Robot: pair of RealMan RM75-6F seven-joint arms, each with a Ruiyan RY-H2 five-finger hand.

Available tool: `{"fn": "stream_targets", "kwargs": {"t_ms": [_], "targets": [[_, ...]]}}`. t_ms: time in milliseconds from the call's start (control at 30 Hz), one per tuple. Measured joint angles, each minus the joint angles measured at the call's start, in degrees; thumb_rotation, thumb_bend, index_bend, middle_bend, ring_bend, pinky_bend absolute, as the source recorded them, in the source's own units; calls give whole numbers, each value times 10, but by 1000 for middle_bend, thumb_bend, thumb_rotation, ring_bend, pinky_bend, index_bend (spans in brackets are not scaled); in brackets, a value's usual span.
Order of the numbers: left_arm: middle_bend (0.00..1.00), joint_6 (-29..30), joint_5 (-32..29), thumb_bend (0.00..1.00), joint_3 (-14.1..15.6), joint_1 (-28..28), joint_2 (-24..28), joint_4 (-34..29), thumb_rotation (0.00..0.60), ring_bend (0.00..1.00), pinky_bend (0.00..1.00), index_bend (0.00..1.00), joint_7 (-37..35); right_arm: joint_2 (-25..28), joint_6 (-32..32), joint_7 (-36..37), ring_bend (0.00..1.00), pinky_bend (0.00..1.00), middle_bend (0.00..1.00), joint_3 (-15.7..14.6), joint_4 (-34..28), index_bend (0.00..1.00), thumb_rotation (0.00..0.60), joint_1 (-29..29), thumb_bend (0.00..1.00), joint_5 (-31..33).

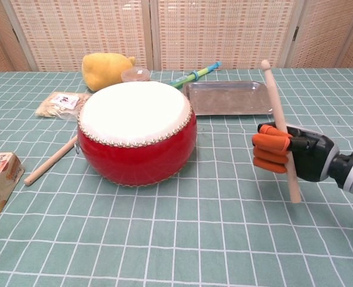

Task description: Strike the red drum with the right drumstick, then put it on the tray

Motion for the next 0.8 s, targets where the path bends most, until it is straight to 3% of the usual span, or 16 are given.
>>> {"fn": "stream_targets", "kwargs": {"t_ms": [200,367,567,800], "targets": [[22,5,0,239,-2,1,2,-3,600,0,24,54,5,40,22,-72,1000,1000,962,22,-46,1000,600,6,248,4],[23,11,1,237,-3,2,3,-5,600,0,24,53,8,78,9,-175,1000,1000,962,43,-91,1000,600,22,320,12],[23,12,0,238,-2,5,3,-6,600,0,25,54,10,123,-33,-364,1000,1000,962,78,-164,1000,600,48,347,40],[22,15,2,242,-3,4,4,-8,600,0,26,54,14,153,-102,-643,1000,1000,962,122,-227,1000,600,83,395,96]]}}
